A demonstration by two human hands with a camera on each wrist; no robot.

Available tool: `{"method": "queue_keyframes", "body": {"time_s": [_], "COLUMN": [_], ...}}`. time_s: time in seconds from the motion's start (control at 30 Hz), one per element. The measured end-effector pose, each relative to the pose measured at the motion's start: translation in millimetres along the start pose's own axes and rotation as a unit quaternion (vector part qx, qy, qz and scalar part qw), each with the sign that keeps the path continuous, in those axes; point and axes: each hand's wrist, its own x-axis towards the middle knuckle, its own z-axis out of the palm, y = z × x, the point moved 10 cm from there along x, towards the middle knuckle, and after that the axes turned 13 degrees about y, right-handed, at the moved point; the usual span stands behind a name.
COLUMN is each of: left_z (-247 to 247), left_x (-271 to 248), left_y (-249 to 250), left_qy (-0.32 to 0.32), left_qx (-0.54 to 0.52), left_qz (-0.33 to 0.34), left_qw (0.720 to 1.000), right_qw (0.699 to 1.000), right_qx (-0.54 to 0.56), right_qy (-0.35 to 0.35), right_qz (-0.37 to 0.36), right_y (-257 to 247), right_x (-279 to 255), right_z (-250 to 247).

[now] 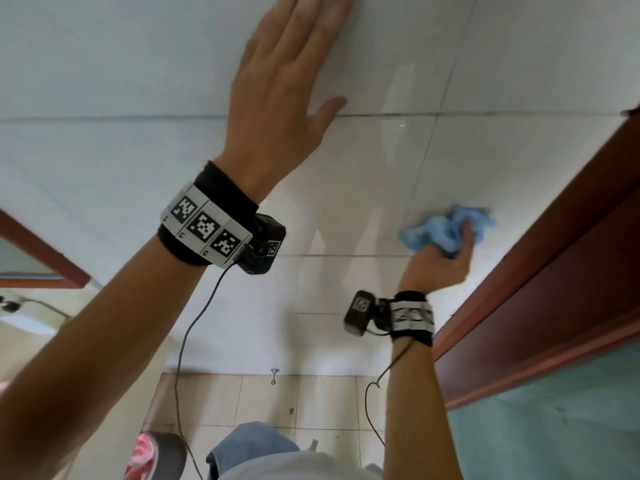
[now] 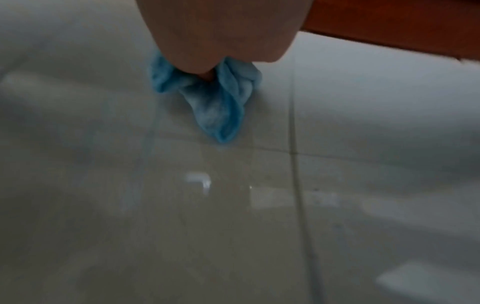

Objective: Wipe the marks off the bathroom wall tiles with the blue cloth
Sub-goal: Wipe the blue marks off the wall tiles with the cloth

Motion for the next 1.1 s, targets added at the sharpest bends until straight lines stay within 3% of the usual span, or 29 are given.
{"method": "queue_keyframes", "body": {"time_s": [0.07, 0.13, 0.27, 0.4, 0.7, 0.8, 0.93, 1.1], "left_z": [-9.1, -17.6, -28.2, -35.2, -59.5, -59.6, -63.0, -93.7], "left_x": [-6.0, -10.0, -18.1, -27.2, -55.4, -56.6, -57.2, -72.9], "left_y": [-17.5, -37.4, -59.0, -78.9, -172.4, -184.8, -194.3, -247.8], "left_qy": [0.016, 0.039, 0.064, 0.067, 0.069, 0.074, 0.093, 0.119], "left_qx": [0.008, 0.022, 0.039, 0.042, 0.051, 0.038, 0.017, 0.002], "left_qz": [-0.021, -0.047, -0.08, -0.106, -0.214, -0.202, -0.156, -0.119], "left_qw": [1.0, 0.998, 0.994, 0.991, 0.973, 0.976, 0.983, 0.986], "right_qw": [0.998, 0.998, 0.996, 0.986, 0.98, 0.957, 0.902, 0.858], "right_qx": [0.001, 0.024, 0.015, -0.028, 0.02, 0.056, 0.071, 0.058], "right_qy": [0.041, 0.014, -0.081, -0.139, -0.132, -0.184, -0.286, -0.361], "right_qz": [0.046, 0.05, -0.038, -0.082, -0.15, -0.216, -0.314, -0.361], "right_y": [8.5, 2.5, -27.0, -40.2, -91.9, -119.8, -130.0, -117.5], "right_x": [7.0, -13.5, -60.0, -71.6, -111.5, -163.7, -273.6, -396.3], "right_z": [-7.3, 3.4, 27.9, 34.9, 82.0, 107.9, 132.5, 140.9]}}
